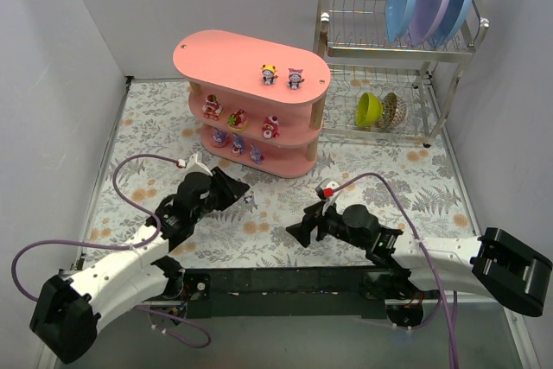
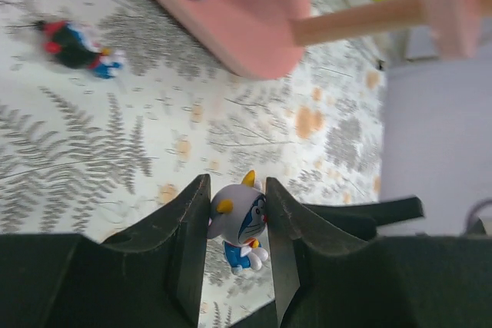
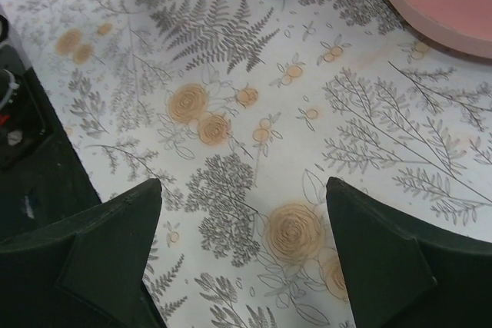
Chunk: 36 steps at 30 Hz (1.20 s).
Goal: Place and organize the plastic toys onto the shelf
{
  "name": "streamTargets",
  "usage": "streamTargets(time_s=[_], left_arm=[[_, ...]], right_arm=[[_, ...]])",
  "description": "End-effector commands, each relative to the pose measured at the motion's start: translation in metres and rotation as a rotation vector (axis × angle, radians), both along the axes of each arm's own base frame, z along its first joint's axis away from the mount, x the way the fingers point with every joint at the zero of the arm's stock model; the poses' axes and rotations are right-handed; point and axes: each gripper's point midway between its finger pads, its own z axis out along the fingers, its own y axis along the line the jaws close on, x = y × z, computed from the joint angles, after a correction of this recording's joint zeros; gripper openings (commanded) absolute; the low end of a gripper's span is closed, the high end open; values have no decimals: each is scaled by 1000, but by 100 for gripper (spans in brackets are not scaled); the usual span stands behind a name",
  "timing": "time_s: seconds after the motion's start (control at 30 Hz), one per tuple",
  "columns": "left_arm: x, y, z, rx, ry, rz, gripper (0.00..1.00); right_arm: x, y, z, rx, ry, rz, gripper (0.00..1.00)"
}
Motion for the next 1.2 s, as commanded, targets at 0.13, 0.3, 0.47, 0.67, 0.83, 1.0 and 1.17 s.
streamTargets(time_s=[0.13, 0.3, 0.47, 0.67, 0.83, 1.0, 1.17], left_arm=[[-29, -56, 59, -142, -222, -268, 12], [-39, -82, 74, -141, -290, -315, 13], [-45, -96, 82, -172, -327, -331, 13], [-47, -105, 90, -187, -360, -332, 13], [-50, -109, 90, -188, -373, -330, 13], [-50, -109, 90, -187, -381, -325, 16], [-50, -106, 82, -141, -346, -314, 47]], right_arm=[[4, 47, 79, 240, -37, 82, 94], [7, 55, 95, 289, -37, 80, 92], [8, 56, 106, 326, -44, 76, 87], [6, 56, 108, 344, -34, 79, 78], [5, 53, 107, 345, -34, 76, 50], [5, 50, 102, 336, -29, 69, 13], [9, 45, 99, 303, -54, 47, 1]])
